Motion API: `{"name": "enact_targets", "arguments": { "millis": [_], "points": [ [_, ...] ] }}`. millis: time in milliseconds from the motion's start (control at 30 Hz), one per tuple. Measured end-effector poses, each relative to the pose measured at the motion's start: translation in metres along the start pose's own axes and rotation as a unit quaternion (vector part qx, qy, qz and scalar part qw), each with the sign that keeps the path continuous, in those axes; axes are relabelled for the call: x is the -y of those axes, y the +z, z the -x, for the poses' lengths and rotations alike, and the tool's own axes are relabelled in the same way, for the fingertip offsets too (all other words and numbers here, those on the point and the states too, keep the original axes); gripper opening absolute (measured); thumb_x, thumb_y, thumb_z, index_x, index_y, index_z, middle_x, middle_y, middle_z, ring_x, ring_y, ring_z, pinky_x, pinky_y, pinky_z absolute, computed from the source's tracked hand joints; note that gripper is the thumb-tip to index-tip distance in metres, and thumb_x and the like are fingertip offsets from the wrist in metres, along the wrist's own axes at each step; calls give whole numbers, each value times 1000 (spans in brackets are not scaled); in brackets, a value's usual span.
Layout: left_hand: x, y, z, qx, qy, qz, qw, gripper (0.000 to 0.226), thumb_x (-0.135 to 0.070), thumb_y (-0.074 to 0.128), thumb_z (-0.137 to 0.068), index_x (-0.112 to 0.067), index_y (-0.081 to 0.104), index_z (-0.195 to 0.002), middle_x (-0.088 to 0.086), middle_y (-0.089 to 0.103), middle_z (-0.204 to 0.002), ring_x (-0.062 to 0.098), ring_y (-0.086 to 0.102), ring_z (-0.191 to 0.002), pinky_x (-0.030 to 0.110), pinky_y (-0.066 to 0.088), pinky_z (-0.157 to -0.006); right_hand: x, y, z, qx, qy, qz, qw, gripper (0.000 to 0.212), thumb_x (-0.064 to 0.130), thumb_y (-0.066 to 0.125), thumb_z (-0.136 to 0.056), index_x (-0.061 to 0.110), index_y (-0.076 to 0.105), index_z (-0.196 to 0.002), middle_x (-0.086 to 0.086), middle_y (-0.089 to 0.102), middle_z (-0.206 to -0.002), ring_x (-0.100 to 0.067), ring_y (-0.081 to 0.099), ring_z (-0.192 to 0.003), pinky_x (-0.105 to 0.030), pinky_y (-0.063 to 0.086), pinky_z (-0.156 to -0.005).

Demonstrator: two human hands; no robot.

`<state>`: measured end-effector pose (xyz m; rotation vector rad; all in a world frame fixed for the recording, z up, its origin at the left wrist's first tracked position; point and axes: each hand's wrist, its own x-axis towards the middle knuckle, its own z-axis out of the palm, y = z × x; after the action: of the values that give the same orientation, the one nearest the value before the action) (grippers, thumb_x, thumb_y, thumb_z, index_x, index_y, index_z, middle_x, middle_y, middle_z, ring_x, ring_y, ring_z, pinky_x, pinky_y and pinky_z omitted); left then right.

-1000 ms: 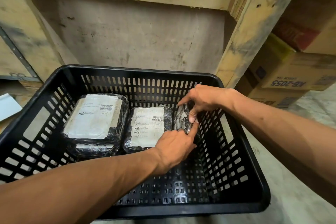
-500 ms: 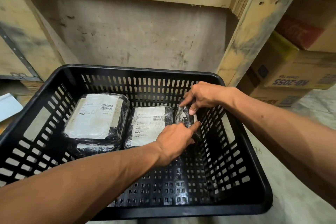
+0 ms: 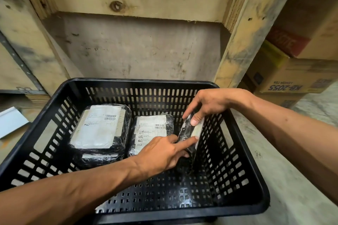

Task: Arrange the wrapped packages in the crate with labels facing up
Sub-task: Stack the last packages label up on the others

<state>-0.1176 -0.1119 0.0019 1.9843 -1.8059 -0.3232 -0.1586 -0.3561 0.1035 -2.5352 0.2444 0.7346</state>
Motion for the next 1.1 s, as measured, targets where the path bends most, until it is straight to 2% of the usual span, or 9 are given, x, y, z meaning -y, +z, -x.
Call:
{"name": "enact_targets", "arguments": {
  "millis": [100, 233, 367, 433, 567, 733, 867, 1000, 1100],
  "points": [
    [-7, -15, 3, -28, 13, 16, 999, 57, -21, 53, -104, -41, 30, -153, 8, 60, -102, 20, 66, -66, 35, 63, -63, 10, -11, 18, -31, -16, -18, 999, 41, 43, 85, -79, 41, 77, -119, 16, 71, -128, -6, 60, -118, -14, 40, -90],
    [-12, -48, 1, -124, 83, 30, 988, 51, -8, 69, -95, -20, 56, -143, 10, 66, -83, 24, 70, -63, 36, 63, -63, 26, -27, 42, -66, -39, -51, 996, 45, 51, 79, -76, 42, 77, -120, 17, 72, -128, 3, 61, -118, -11, 40, -90],
    [-4, -96, 7, -209, 119, 57, 969, 47, 6, 76, -85, -10, 70, -129, -3, 69, -79, -4, 63, -68, 14, 51, -70, 36, -39, 66, -110, -93, -87, 986, 44, 59, 75, -81, 56, 67, -125, 43, 64, -121, 22, 55, -112, 1, 41, -86],
    [2, -117, 15, -223, 125, 55, 965, 47, 10, 75, -84, -9, 71, -127, -9, 67, -84, -16, 58, -73, 4, 43, -74, 41, -34, 69, -119, -135, -136, 974, 56, 47, 85, -78, 54, 63, -129, 40, 61, -125, 15, 57, -117, -3, 45, -92],
    [17, -147, 36, -209, 114, 25, 971, 47, 4, 69, -88, -16, 70, -130, -1, 67, -83, 4, 58, -70, 8, 41, -71, 53, -8, 53, -218, -203, -169, 939, 61, 30, 89, -77, 49, 66, -130, 29, 64, -123, 4, 59, -118, -9, 44, -98],
    [36, -158, 56, -173, 38, 97, 979, 59, -6, 71, -94, -34, 57, -143, -6, 69, -113, 14, 68, -104, 31, 54, -94, 64, 11, 35, -313, -244, -212, 893, 50, 44, 84, -77, 48, 71, -125, 27, 66, -121, 2, 59, -118, -12, 42, -103],
    [37, -157, 68, -159, -9, 181, 971, 76, -25, 73, -94, -44, 33, -155, -10, 53, -144, 15, 58, -130, 40, 47, -110, 74, 18, 23, -349, -256, -305, 849, 43, 46, 84, -79, 42, 75, -121, 18, 69, -129, -2, 64, -119, -23, 54, -99],
    [30, -157, 66, -201, -50, 258, 944, 90, -44, 84, -81, -54, 29, -152, -21, 46, -150, 6, 55, -132, 36, 50, -106, 90, 31, 13, -385, -273, -390, 791, 30, 31, 81, -85, 36, 78, -114, 16, 75, -119, 1, 71, -103, -19, 57, -82],
    [27, -154, 63, -249, -64, 290, 922, 85, -42, 84, -82, -54, 34, -150, -23, 48, -149, 1, 54, -131, 25, 50, -103, 105, 38, 8, -402, -263, -442, 757, 26, 34, 80, -84, 37, 79, -110, 17, 76, -111, 0, 73, -93, -19, 59, -72]
  ]
}}
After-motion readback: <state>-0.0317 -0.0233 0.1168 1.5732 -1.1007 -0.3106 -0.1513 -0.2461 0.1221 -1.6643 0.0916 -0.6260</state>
